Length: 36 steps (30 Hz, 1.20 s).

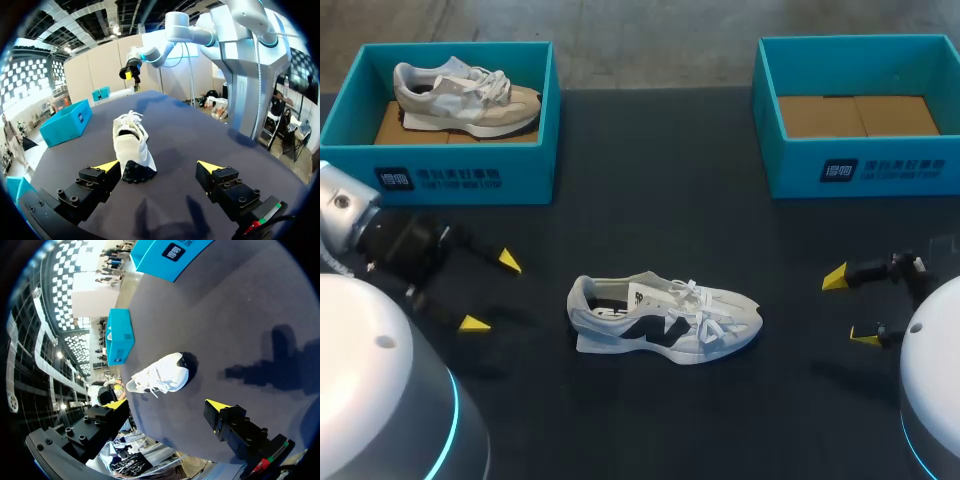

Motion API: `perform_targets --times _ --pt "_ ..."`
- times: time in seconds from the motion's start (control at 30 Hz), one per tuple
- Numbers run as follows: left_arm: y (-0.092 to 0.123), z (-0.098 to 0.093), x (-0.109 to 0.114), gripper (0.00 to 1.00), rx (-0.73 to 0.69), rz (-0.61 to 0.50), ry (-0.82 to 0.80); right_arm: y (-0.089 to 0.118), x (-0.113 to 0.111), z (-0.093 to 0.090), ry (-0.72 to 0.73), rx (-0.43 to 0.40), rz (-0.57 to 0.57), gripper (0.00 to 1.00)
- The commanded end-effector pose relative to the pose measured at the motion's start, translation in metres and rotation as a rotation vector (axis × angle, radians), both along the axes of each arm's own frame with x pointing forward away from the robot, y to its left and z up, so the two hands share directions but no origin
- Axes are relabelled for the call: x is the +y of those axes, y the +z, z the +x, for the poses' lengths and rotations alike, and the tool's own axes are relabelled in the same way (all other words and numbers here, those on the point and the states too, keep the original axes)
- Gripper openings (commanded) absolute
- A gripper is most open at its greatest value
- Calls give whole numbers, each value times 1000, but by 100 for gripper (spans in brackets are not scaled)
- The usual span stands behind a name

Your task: Take the shoe out of the shoebox, open the shoe tongue, remove and reinsert the insole, then place the shoe into the shoebox

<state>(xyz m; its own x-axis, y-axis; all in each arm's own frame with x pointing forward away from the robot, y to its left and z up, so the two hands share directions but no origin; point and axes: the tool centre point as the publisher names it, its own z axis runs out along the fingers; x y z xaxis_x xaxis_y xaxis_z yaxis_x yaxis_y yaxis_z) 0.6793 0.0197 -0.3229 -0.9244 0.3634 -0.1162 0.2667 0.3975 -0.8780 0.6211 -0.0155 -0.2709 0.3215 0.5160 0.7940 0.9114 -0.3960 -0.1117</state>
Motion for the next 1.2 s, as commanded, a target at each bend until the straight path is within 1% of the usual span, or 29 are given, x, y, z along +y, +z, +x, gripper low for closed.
perform_targets --times 0.03,0.2,0.37,0.53,0.67,0.77,0.83,1.03,1.2 --pt "-22 4 -2 100 47 -55 -1 1 0 -2 -2 -3 -2 100" --pt "-28 6 -5 100 90 -96 28 1 0 -2 -2 -3 -2 100" --pt "-29 8 -7 100 133 -130 76 1 0 -2 -2 -3 -2 100" --pt "-35 12 0 100 225 -171 154 1 0 -2 -2 -3 -2 100" --pt "-35 6 4 100 249 -162 173 1 0 -2 -2 -3 -2 100" --pt "-32 -2 8 100 246 -165 179 1 0 -2 -2 -3 -2 100" --pt "-32 0 13 100 251 -173 178 1 0 -2 -2 -3 -2 100" --pt "-40 -3 23 100 285 -182 178 1 0 -2 -2 -3 -2 100" --pt "-51 -5 29 100 302 -183 191 1 0 -2 -2 -3 -2 100"
